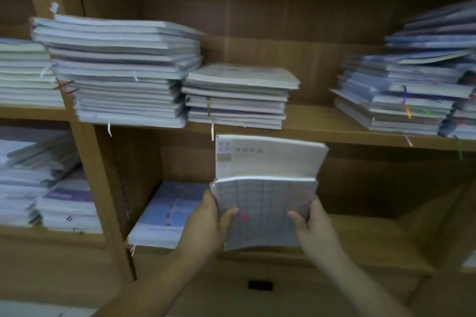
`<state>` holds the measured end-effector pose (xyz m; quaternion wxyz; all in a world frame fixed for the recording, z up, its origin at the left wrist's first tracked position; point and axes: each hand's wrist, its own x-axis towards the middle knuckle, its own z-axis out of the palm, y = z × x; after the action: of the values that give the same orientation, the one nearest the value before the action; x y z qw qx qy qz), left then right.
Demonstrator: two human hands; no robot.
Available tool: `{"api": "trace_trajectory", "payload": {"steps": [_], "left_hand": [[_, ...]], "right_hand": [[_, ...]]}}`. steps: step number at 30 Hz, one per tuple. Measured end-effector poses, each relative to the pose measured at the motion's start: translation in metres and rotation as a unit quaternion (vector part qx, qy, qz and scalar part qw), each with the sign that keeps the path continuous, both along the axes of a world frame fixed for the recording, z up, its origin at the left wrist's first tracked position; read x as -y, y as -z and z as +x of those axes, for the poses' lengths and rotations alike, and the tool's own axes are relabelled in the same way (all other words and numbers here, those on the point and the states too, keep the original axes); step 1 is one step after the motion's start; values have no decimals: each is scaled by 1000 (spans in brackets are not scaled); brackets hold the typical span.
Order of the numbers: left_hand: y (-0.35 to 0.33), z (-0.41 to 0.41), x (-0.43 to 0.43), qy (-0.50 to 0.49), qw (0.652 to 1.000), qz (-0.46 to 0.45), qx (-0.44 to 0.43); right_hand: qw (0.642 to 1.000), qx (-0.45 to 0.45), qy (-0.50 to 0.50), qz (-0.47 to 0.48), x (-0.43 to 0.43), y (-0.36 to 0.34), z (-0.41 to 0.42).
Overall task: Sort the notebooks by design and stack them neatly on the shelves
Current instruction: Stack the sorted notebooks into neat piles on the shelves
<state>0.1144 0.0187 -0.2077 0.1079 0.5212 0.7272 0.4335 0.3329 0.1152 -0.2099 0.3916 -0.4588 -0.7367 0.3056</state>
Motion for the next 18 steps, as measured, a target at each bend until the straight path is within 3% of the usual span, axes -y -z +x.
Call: {"api": "trace_trajectory", "payload": {"steps": [7,13,18], "left_hand": [[41,-1,-41,-6,999,-26,-19],[64,12,-48,-5,996,-86,13],[81,4,-48,21,989,-147,-22]], "right_hand": [[999,-20,34,-21,-47,44,-15],[997,13,-4,-79,-64,65,-8],[986,56,-23,-152,-69,82,-6]]}}
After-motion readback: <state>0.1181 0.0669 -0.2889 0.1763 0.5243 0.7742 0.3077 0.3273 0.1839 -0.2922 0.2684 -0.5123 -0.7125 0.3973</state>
